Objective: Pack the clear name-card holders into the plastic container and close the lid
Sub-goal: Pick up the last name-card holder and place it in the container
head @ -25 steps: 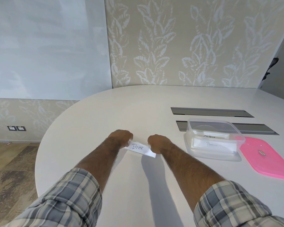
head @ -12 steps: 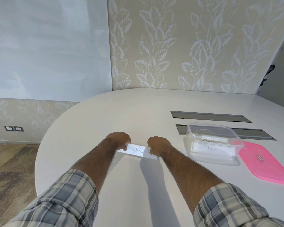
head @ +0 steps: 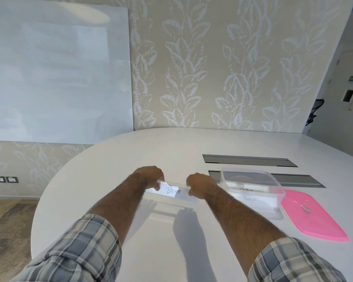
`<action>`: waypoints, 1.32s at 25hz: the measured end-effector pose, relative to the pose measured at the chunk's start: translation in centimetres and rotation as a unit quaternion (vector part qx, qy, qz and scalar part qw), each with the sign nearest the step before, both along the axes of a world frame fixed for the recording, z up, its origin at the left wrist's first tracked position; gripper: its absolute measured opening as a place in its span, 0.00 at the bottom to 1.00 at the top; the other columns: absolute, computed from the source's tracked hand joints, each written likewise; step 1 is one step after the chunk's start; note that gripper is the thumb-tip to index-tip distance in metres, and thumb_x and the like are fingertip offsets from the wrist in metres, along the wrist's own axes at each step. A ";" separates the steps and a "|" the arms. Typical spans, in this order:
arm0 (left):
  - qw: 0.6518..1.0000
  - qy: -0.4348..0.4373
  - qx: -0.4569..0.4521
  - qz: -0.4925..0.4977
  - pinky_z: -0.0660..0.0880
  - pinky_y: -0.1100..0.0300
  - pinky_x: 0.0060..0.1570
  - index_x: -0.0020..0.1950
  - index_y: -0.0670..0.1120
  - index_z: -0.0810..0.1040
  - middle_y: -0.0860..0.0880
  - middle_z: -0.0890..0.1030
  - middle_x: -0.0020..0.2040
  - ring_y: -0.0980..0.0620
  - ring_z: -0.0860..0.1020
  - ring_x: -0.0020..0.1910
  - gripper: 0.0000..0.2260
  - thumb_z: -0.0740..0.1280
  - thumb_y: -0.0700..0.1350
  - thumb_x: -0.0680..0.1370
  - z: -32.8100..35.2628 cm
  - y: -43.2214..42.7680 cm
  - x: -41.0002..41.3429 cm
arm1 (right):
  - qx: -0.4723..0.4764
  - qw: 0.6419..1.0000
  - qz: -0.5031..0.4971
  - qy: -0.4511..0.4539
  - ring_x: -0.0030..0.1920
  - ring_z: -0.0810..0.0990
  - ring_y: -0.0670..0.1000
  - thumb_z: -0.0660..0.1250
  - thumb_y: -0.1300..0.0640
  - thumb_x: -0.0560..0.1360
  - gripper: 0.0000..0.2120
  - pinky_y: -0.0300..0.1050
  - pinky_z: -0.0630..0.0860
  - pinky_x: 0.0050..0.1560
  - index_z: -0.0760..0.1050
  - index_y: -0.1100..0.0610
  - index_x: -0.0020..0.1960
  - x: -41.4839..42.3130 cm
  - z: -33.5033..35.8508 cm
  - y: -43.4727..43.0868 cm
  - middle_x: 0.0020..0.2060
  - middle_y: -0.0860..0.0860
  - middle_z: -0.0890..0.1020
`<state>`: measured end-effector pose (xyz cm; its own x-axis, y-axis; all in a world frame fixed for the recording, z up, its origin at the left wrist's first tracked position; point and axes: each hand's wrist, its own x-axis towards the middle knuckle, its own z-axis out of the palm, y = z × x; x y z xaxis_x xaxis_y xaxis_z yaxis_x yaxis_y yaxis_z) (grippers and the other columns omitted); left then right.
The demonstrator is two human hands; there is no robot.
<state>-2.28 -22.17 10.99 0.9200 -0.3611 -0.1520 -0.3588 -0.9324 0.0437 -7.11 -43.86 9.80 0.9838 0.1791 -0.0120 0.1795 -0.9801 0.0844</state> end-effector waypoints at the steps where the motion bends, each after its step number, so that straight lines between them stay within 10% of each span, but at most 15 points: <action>1: 1.000 -0.005 0.000 -0.003 0.73 0.58 0.48 0.60 0.57 0.81 0.55 0.81 0.56 0.50 0.79 0.56 0.19 0.72 0.44 0.71 0.5 -0.8 0.0 | 0.000 1.000 -0.002 -0.003 0.58 0.80 0.58 0.70 0.56 0.74 0.17 0.49 0.76 0.55 0.77 0.57 0.62 0.0 0.5 -0.8 0.59 0.55 0.81; 33: 0.995 -0.085 -0.031 -0.039 0.68 0.57 0.47 0.67 0.52 0.78 0.54 0.83 0.58 0.47 0.79 0.60 0.19 0.69 0.43 0.76 2.6 -31.1 3.9 | -0.022 0.999 -0.041 -0.010 0.57 0.81 0.57 0.70 0.60 0.74 0.15 0.50 0.78 0.56 0.77 0.57 0.61 4.4 4.0 -31.2 0.59 0.54 0.81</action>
<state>1.65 -53.29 13.60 0.8992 -0.4366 0.0279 -0.4374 -0.8987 0.0331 -2.68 -75.02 13.83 0.9951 0.0986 0.0020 0.0975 -0.9866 0.1305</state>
